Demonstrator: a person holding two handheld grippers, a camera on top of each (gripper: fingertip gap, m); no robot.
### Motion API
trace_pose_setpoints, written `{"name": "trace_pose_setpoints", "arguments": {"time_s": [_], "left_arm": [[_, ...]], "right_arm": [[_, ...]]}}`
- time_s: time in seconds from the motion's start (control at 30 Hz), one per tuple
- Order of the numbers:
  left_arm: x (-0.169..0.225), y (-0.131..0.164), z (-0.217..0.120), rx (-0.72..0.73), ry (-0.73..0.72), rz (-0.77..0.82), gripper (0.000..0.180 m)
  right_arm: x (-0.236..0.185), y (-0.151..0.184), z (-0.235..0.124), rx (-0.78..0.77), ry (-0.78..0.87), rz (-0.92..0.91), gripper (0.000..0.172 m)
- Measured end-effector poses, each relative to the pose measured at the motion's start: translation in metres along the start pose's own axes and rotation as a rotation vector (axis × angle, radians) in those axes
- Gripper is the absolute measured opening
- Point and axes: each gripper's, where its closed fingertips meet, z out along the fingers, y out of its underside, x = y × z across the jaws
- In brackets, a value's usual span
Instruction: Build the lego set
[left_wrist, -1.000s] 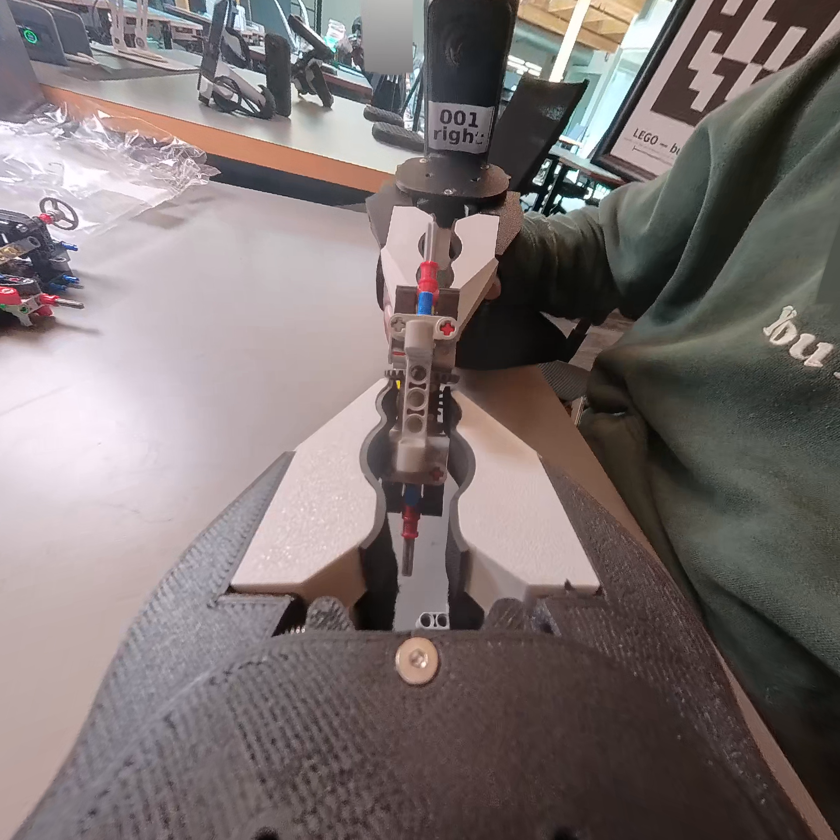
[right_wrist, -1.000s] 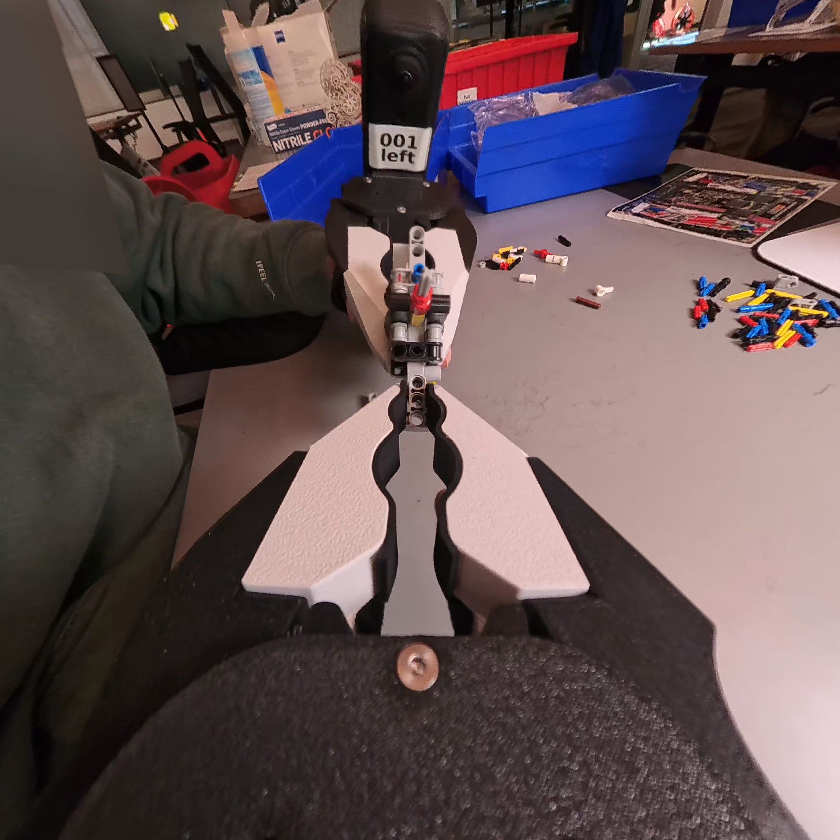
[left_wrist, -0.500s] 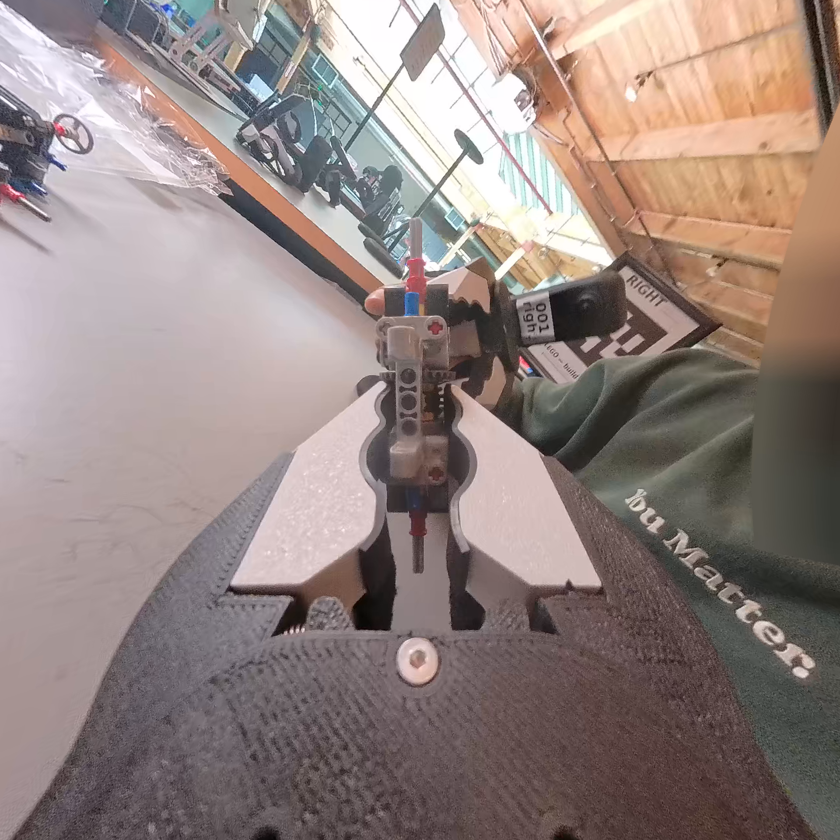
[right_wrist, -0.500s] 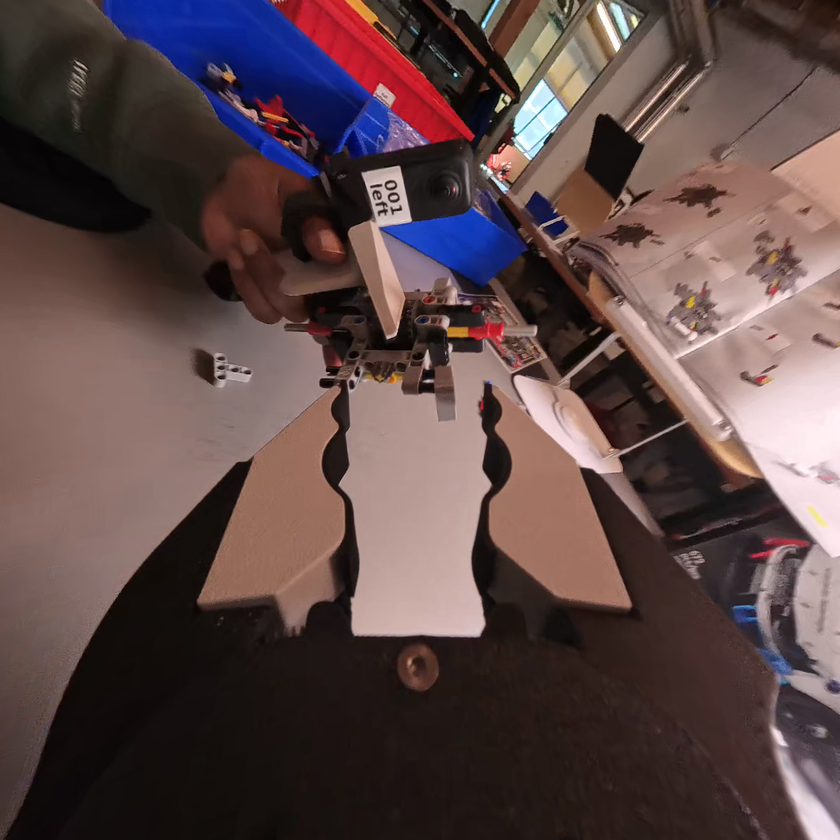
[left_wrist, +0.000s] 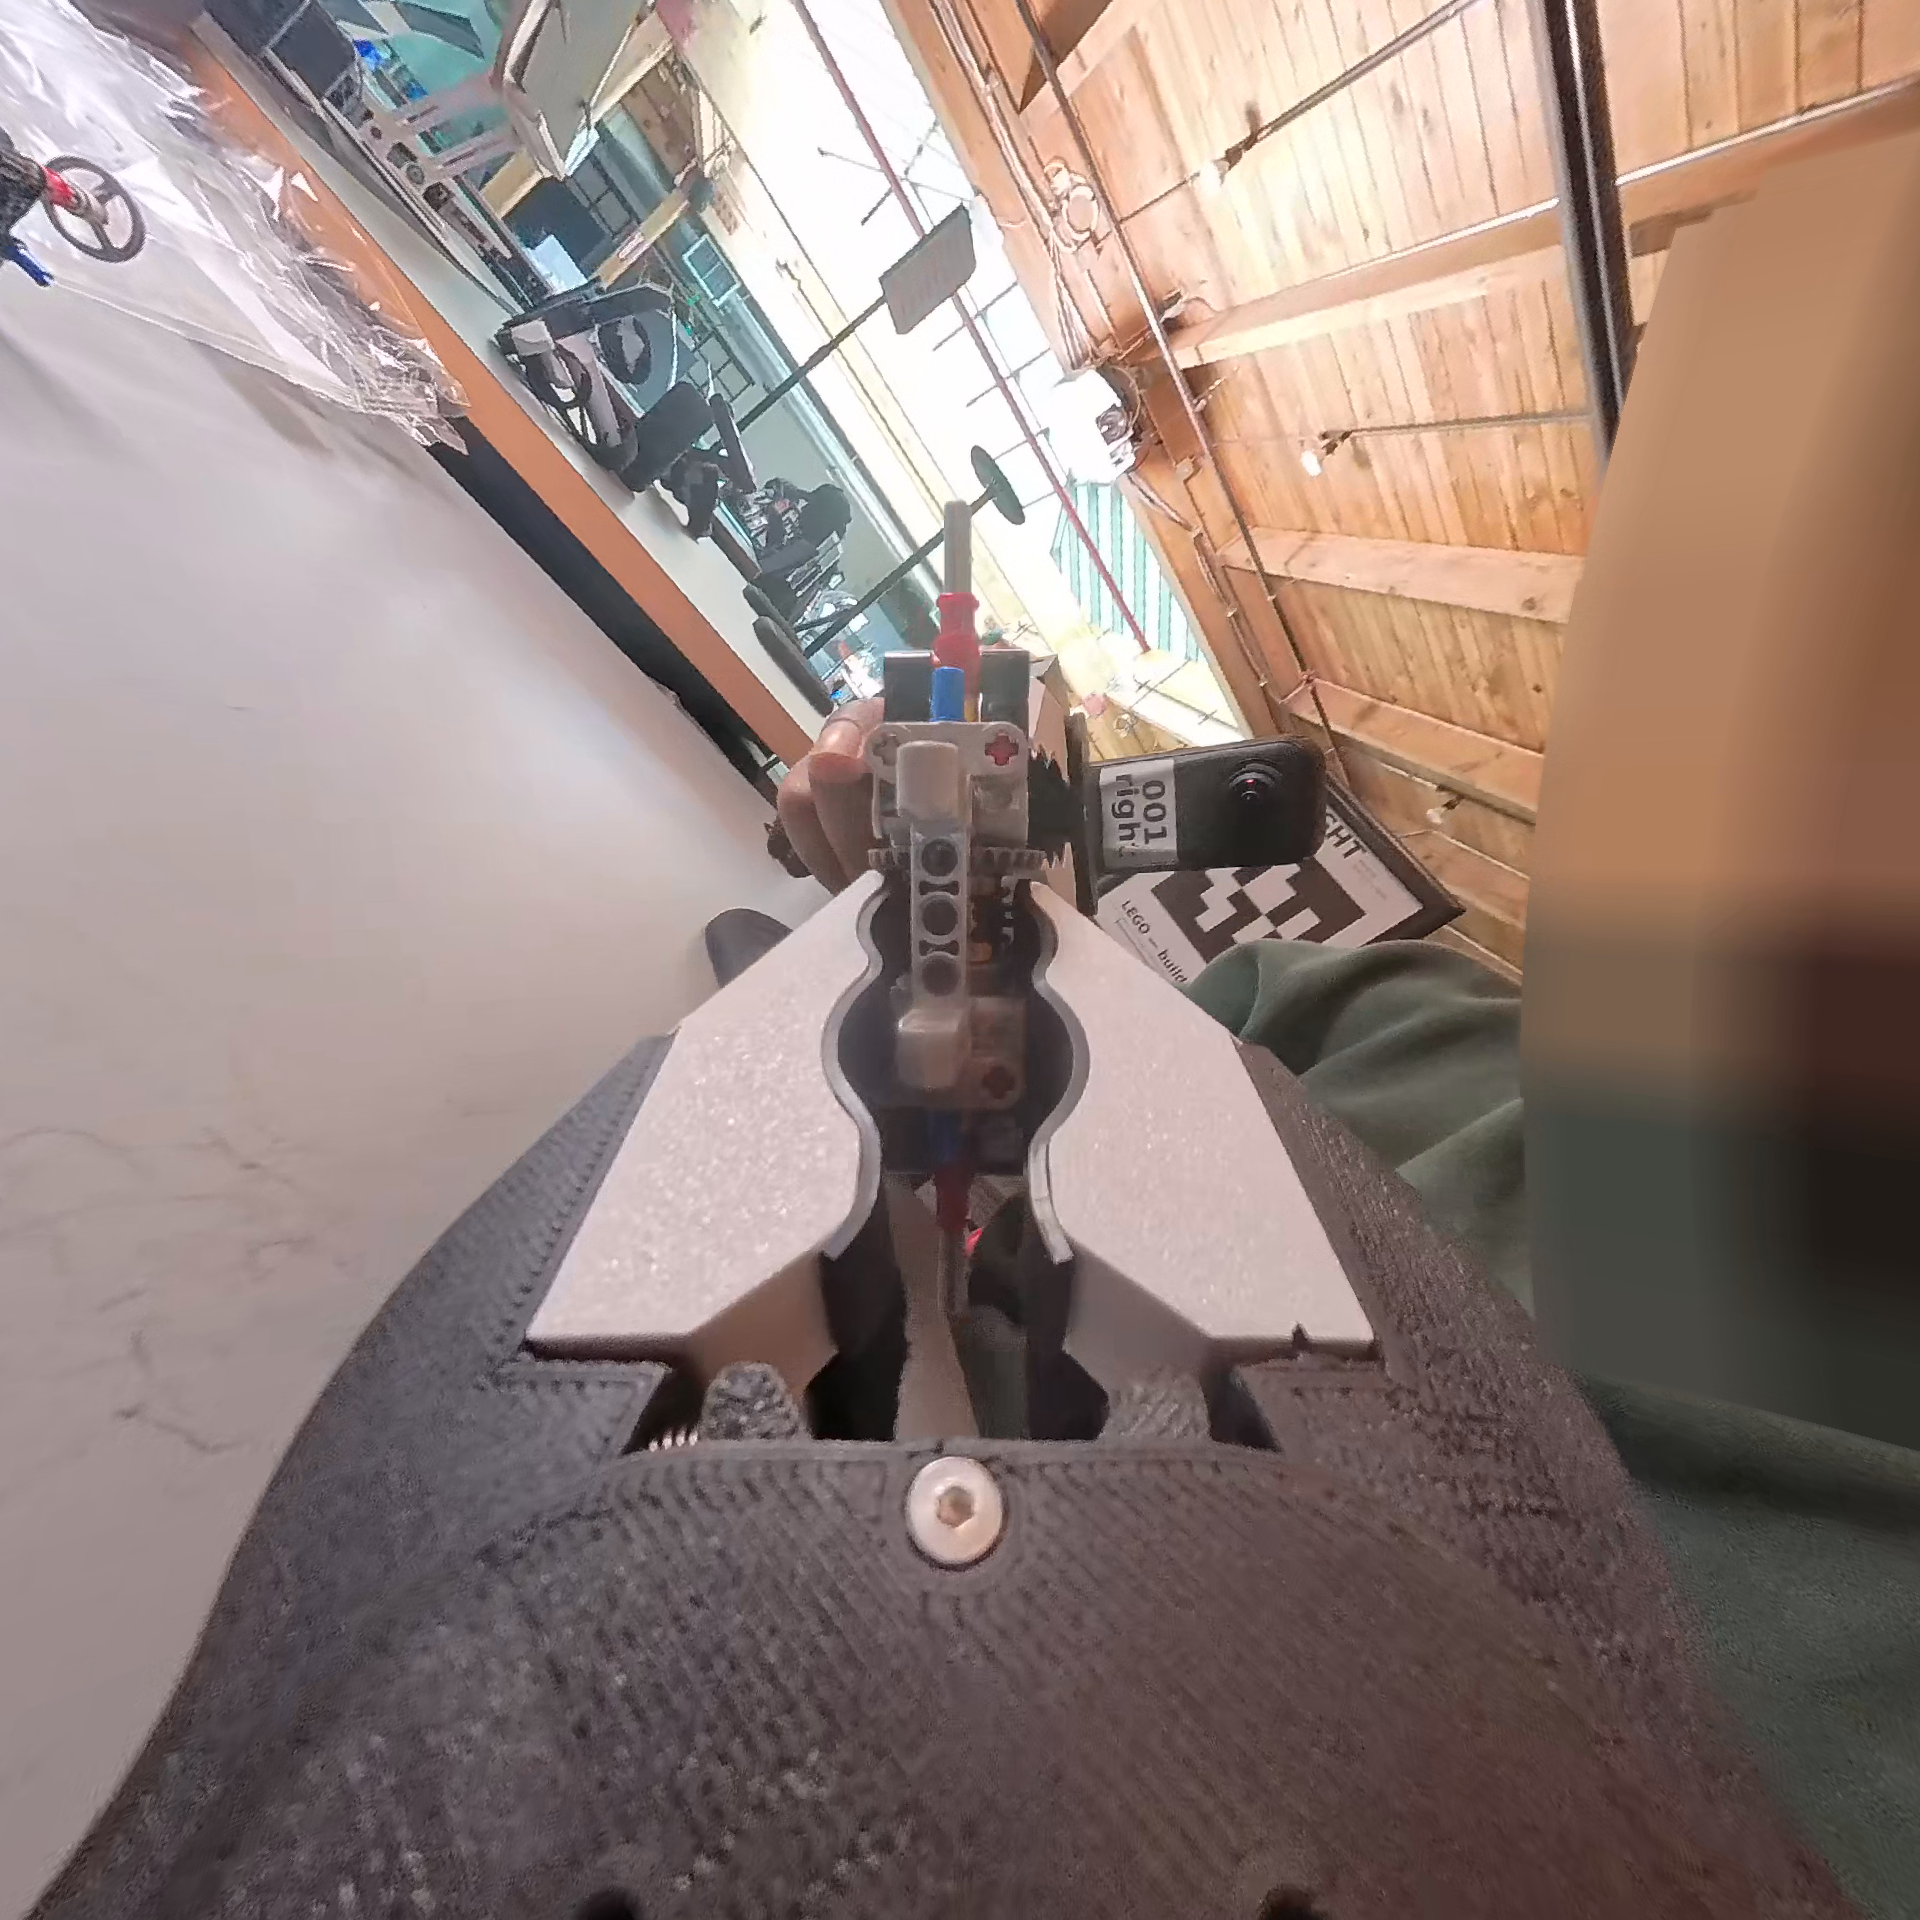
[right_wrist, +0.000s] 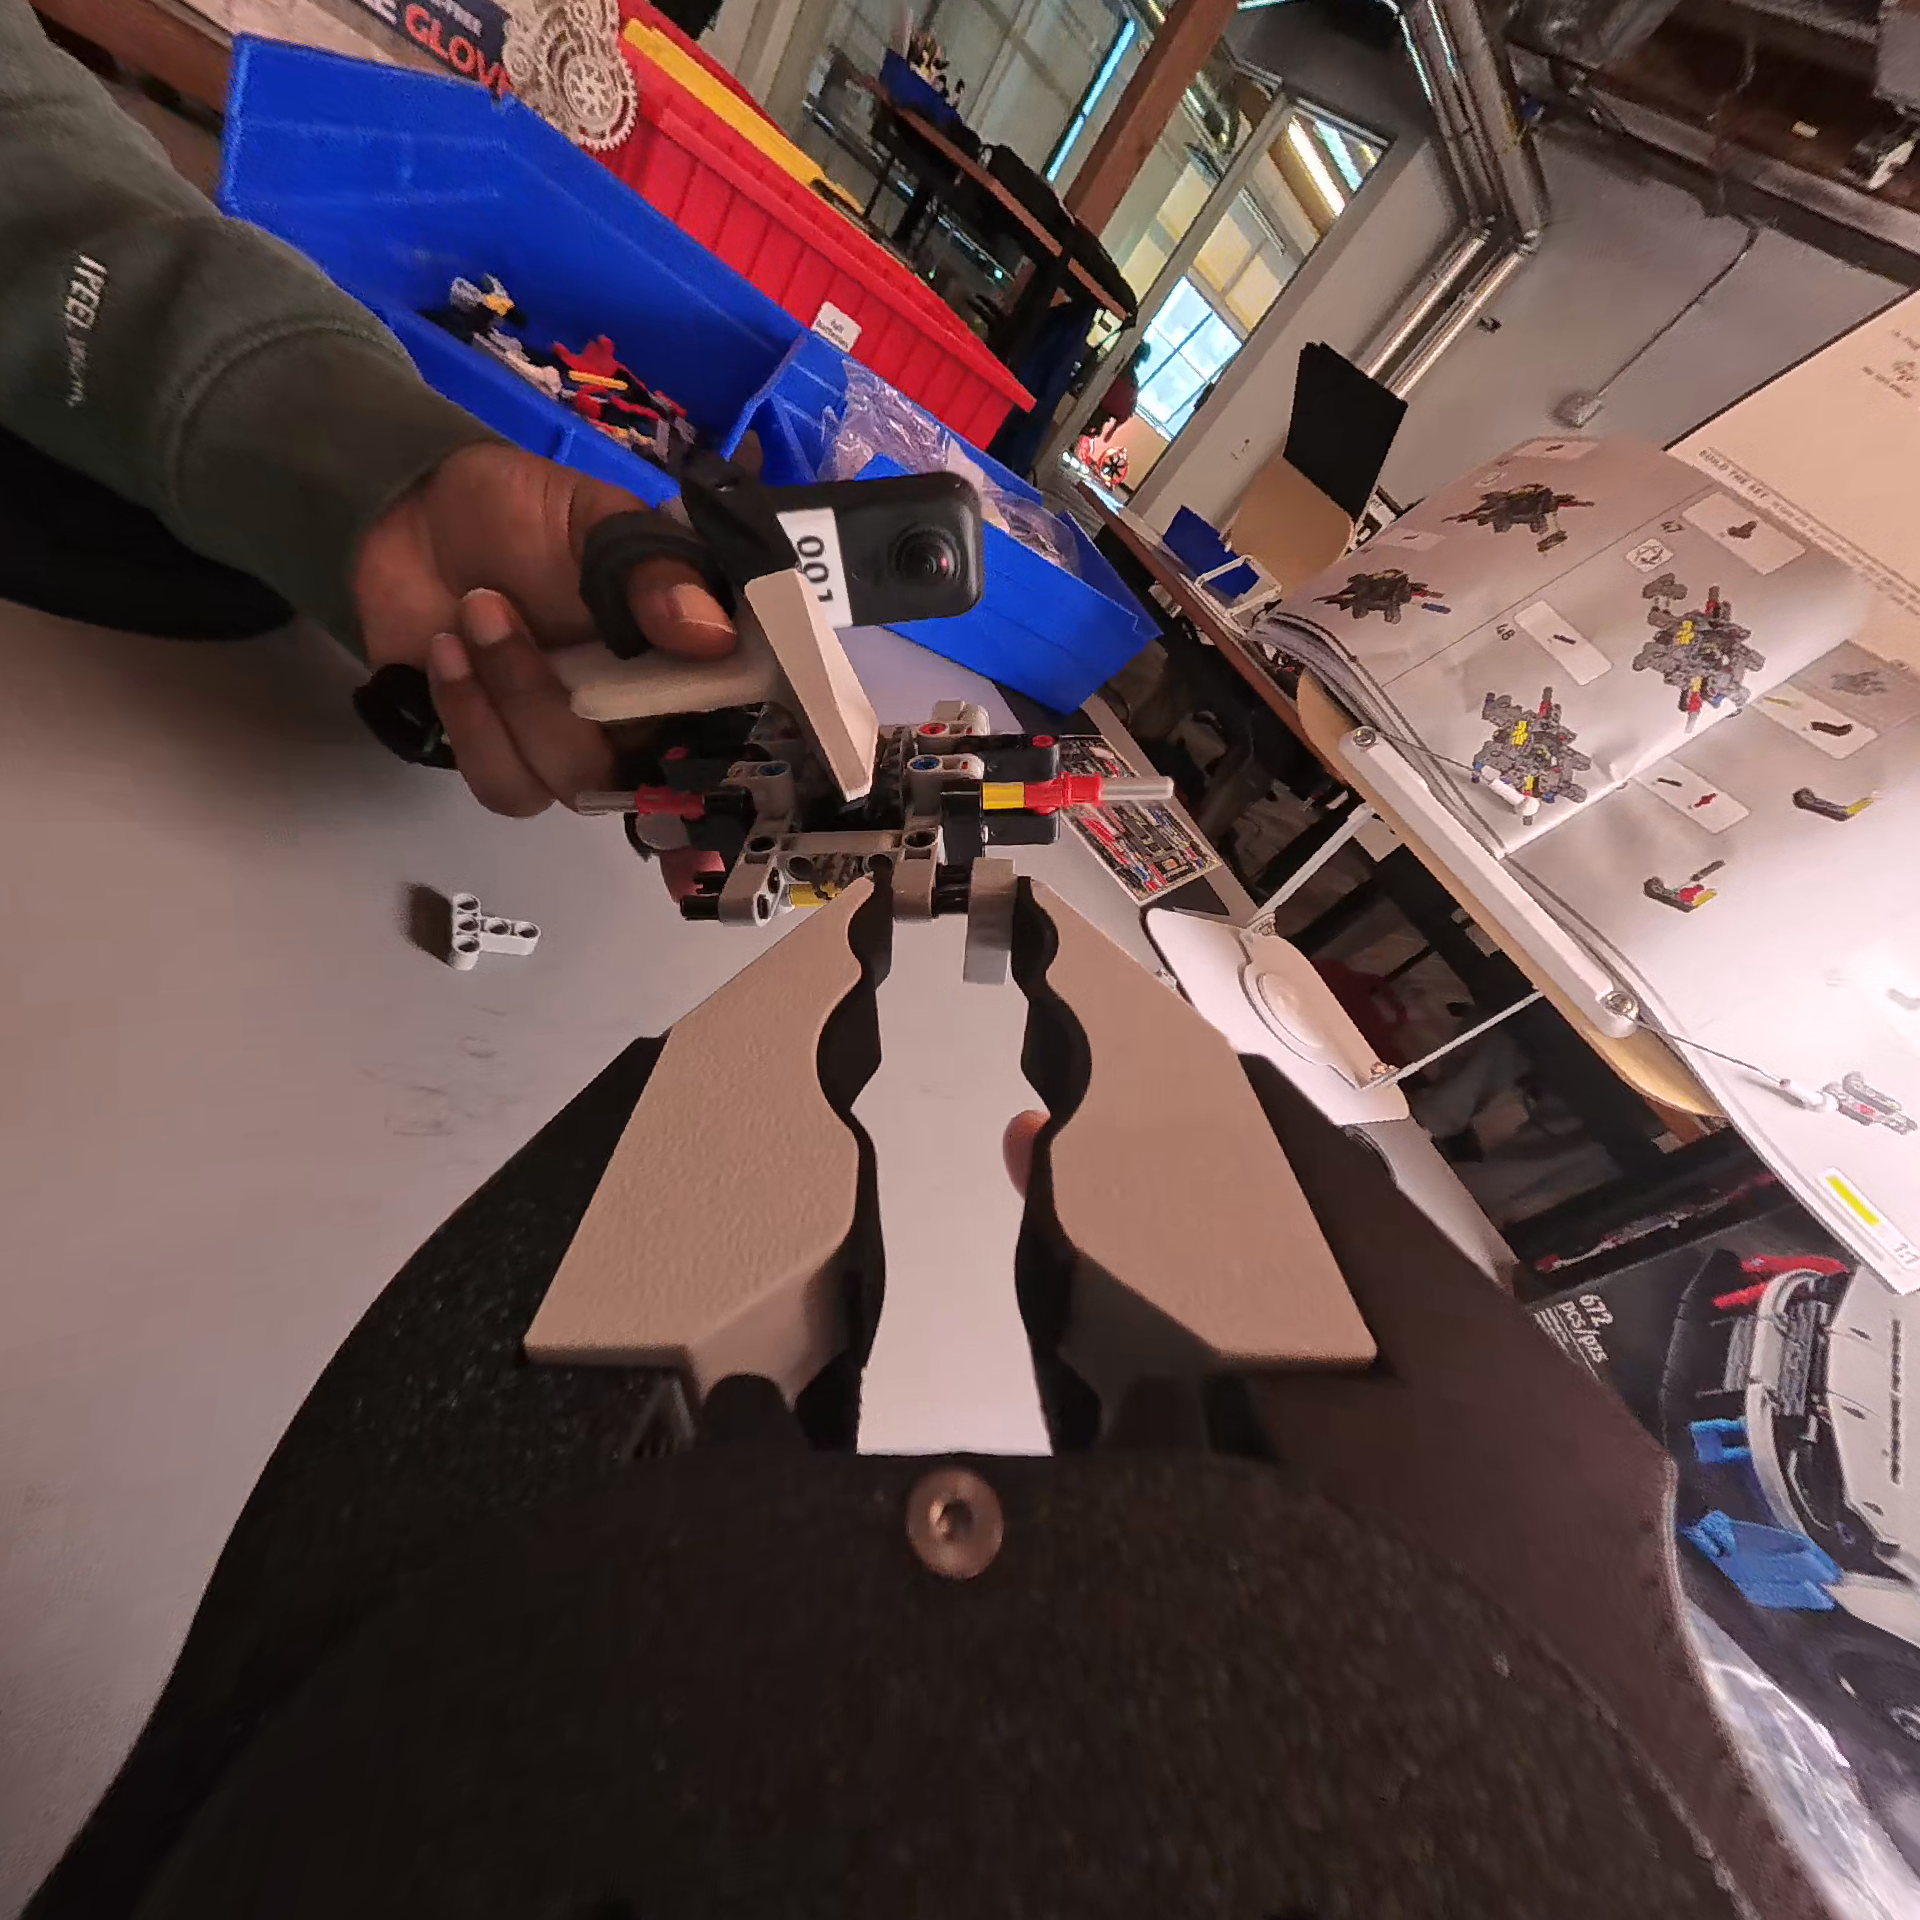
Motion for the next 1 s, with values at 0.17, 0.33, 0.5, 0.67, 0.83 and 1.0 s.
{"name": "trace_pose_setpoints", "arguments": {"time_s": [0.17, 0.33, 0.5, 0.67, 0.83, 1.0], "left_arm": [[0.003, 0.001, 0.001, 0.002, 0.016, -0.039, 0.018], [0.005, 0.003, 0.002, -0.007, 0.026, -0.050, 0.018], [-0.002, 0.003, 0.000, -0.010, 0.017, -0.065, 0.019], [-0.002, 0.003, -0.001, -0.016, 0.021, -0.078, 0.020], [0.002, 0.007, 0.001, -0.035, 0.060, -0.098, 0.020], [0.006, 0.008, -0.003, -0.072, 0.062, -0.035, 0.028]], "right_arm": [[-0.005, -0.002, -0.001, 0.020, -0.019, -0.031, 0.014], [-0.005, -0.005, -0.002, 0.026, -0.033, -0.075, 0.014], [-0.005, 0.002, 0.002, 0.021, -0.037, -0.018, 0.014], [-0.006, 0.002, 0.003, 0.030, -0.042, -0.064, 0.019], [-0.006, -0.001, 0.000, 0.048, -0.068, -0.017, 0.015], [-0.003, 0.003, -0.011, 0.086, -0.194, 0.113, 0.015]]}}
